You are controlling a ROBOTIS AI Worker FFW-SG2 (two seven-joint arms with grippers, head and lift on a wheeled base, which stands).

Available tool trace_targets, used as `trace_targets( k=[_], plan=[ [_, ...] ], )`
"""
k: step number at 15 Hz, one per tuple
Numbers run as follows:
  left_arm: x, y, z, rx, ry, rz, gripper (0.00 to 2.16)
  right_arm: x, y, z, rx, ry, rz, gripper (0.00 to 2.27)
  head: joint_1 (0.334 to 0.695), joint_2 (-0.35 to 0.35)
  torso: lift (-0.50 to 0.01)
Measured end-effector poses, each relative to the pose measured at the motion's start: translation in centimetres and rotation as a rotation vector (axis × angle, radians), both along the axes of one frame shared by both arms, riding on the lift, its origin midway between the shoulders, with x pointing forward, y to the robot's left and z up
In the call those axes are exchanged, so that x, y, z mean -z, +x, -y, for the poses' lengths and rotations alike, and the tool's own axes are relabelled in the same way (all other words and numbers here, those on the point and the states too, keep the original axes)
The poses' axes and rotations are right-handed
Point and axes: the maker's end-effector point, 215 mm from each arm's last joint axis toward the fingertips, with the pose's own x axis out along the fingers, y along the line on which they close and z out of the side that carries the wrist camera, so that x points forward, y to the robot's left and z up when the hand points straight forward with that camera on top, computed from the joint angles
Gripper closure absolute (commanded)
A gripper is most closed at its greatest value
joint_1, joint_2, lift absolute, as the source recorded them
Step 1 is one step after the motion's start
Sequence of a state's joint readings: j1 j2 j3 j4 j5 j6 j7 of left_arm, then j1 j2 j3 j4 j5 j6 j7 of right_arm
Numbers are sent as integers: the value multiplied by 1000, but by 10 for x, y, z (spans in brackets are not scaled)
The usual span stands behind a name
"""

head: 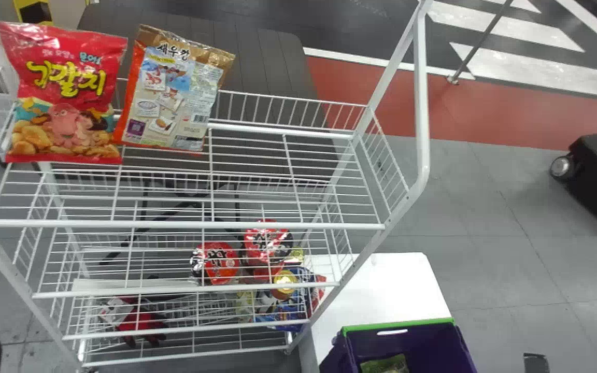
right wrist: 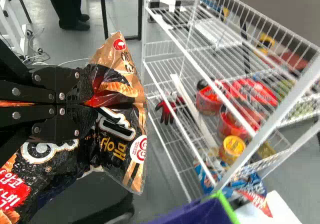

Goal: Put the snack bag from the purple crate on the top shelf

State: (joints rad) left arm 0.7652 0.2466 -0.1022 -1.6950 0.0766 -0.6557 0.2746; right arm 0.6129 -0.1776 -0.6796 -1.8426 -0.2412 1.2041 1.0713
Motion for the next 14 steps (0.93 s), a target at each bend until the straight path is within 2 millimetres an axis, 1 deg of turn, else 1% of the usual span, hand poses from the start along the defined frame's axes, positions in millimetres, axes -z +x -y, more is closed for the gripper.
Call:
trace_targets(
  k=[1, 2, 3, 4, 6, 7, 10, 11, 13, 14],
  plan=[
    [0, 1, 0, -1, -1, 0, 83, -8, 5, -6, -12, -8, 37, 2051, 695, -248, 0],
    [0, 2, 0, -2, -2, -1, 83, -20, 13, -12, -21, -17, 84, 2051, 695, -211, 0],
    [-1, 3, -3, -7, -2, 0, 83, -33, 23, -16, -23, -18, 133, 2051, 695, -192, 0],
    [-4, 3, -6, -12, -2, 5, 83, -47, 32, -20, -16, -7, 177, 2051, 695, -175, 0],
    [-10, 3, -12, -21, 3, 10, 83, -81, 50, -32, 7, 29, 282, 2051, 695, -133, 0],
    [-11, 3, -13, -25, 3, 11, 83, -94, 58, -37, 16, 40, 326, 2051, 695, -102, 0],
    [-14, 0, -9, -20, 3, 14, 87, -129, 75, -50, 7, 23, 405, 2051, 695, -80, 0],
    [-14, -1, -7, -16, 0, 14, 87, -141, 81, -52, -3, -2, 423, 1983, 695, -78, 0],
    [-13, -1, -4, -12, -4, 15, 87, -164, 98, -54, -22, -80, 463, 1966, 695, -79, 0],
    [-14, -1, -3, -13, -5, 16, 87, -179, 107, -61, -37, -89, 492, 1966, 695, -70, 0]
  ],
)
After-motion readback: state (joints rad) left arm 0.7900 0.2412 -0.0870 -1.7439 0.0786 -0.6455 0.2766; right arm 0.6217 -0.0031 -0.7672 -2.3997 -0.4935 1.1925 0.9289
